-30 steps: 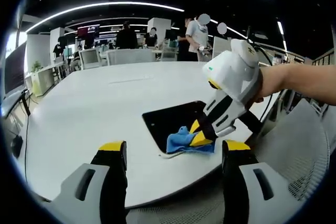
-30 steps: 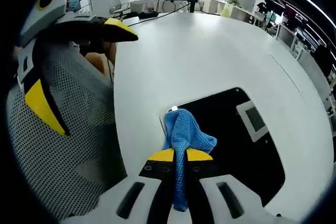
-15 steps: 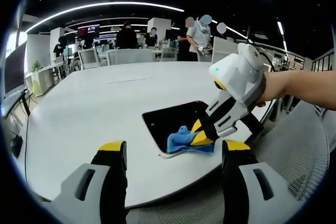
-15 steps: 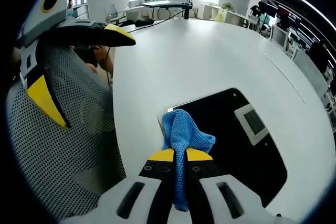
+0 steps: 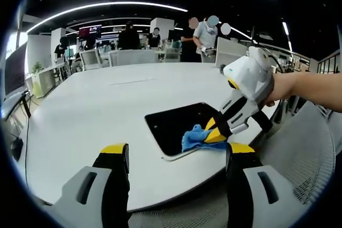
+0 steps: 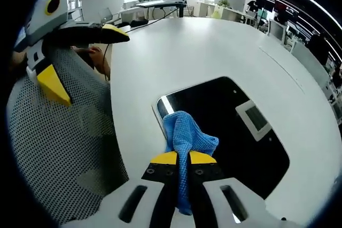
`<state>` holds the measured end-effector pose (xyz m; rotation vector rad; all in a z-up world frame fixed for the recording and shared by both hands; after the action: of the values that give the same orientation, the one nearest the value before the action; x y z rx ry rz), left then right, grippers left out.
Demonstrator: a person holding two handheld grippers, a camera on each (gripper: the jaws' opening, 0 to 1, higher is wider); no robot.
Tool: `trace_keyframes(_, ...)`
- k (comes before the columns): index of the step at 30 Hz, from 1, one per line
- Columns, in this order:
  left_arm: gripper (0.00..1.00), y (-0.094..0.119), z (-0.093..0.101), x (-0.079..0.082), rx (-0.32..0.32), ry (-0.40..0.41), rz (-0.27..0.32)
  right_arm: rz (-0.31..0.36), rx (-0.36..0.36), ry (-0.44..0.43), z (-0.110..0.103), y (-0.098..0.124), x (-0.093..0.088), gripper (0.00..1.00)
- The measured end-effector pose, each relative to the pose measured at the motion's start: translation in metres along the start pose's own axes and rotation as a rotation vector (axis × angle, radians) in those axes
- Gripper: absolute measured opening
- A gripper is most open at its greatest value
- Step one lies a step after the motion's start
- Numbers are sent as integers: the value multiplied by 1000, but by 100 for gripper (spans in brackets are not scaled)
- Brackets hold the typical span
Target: Wipe the mirror surface with the cleaning cloth until all visible marks leave the cleaned area.
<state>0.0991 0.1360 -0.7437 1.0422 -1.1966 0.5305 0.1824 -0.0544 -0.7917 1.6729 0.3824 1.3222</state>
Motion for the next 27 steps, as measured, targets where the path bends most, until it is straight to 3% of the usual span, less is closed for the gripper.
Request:
trace_keyframes(10, 72, 0, 0, 0, 0, -1, 3, 17, -17, -34, 5, 8, -13, 0)
trace_keyframes(27, 72, 1, -1, -1, -1, 0, -4, 5, -28, 52, 6, 4, -8, 0)
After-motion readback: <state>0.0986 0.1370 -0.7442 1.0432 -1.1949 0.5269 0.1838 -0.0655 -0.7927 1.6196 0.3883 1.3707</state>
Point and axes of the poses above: the point that each gripper's makers call its tool centre point, and the gripper's own axes: y roughly backward along the fingers, z roughly to its right, x roughly out of its top, the point moved 9 cm from there along y, roughly backward along the fingers, and after that the axes turned 4 degrees about -y, right-handed, at the moved point
